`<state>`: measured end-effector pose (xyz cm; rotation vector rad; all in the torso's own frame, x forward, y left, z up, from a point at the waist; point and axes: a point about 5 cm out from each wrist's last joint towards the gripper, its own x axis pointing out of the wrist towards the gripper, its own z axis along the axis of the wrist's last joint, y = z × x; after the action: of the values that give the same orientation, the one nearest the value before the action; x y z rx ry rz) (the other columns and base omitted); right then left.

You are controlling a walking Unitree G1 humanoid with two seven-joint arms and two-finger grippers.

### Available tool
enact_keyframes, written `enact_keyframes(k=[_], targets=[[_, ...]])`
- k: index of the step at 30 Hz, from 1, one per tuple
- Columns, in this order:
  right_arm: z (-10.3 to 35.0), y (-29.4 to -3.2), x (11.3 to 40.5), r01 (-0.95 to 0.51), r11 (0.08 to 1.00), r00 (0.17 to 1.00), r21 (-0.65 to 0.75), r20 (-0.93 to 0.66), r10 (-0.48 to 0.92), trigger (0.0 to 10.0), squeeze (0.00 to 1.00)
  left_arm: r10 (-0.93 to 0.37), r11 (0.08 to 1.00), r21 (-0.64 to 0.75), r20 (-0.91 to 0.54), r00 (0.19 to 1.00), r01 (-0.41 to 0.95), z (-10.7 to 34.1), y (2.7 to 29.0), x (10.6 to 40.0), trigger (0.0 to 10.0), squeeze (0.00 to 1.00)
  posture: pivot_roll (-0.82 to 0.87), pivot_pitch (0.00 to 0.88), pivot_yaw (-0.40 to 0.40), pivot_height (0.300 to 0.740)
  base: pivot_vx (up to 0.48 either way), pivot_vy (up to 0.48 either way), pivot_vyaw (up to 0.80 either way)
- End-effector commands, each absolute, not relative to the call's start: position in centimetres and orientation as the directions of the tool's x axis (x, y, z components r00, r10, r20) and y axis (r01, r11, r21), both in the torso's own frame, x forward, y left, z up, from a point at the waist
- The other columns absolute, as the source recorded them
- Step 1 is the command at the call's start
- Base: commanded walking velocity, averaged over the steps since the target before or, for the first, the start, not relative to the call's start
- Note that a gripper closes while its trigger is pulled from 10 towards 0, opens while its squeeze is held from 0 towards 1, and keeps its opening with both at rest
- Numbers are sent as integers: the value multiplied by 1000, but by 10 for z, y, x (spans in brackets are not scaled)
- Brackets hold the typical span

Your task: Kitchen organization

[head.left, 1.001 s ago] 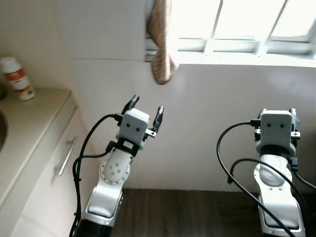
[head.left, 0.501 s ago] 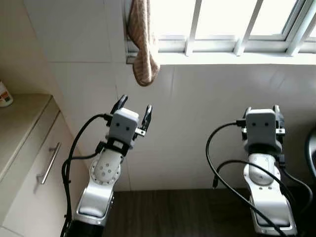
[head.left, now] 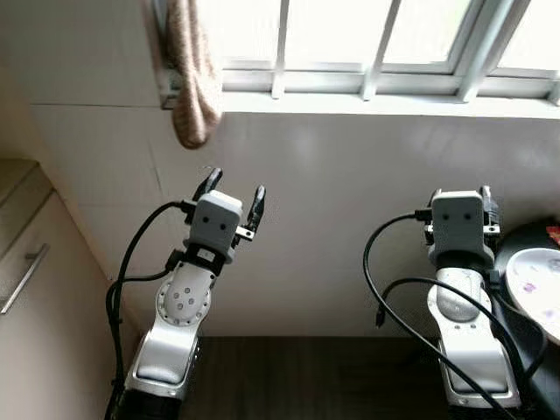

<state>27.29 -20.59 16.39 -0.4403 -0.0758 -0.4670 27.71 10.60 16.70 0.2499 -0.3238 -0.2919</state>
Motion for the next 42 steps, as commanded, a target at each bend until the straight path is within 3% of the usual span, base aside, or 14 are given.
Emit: enact_keyframes(k=[1,9,17,27,29,34,42], targets=[[166,-205,274,460,803,888,-380,171,-428,10000,0,-314,925,307,287,905,224,172,110,278,10000,0,47,0,-37,740,0,-458,0],[155,-210,275,461,813,882,-354,87,-462,10000,0,-320,922,312,276,906,231,170,109,278,10000,0,43,0,-34,740,0,-427,0],[142,-213,278,430,832,886,-350,-15,-464,10000,0,-328,920,306,268,906,243,169,107,277,10000,0,43,0,-35,740,0,0,0],[142,-191,286,242,908,962,-341,-35,-270,10000,0,-326,921,306,260,909,243,167,106,278,10000,0,42,0,-37,740,0,0,0],[132,-177,284,134,936,980,-325,-96,-174,10000,0,-324,922,304,260,910,241,167,107,277,10000,0,43,0,-38,740,0,0,0],[117,-170,282,46,964,972,-261,-211,-104,10000,0,-321,923,300,256,912,240,167,106,277,10000,0,45,0,-39,740,0,0,0],[103,-170,290,-48,960,941,-276,-334,-49,10000,0,-320,921,309,250,914,238,165,106,278,10000,0,53,0,-44,740,0,0,0]])
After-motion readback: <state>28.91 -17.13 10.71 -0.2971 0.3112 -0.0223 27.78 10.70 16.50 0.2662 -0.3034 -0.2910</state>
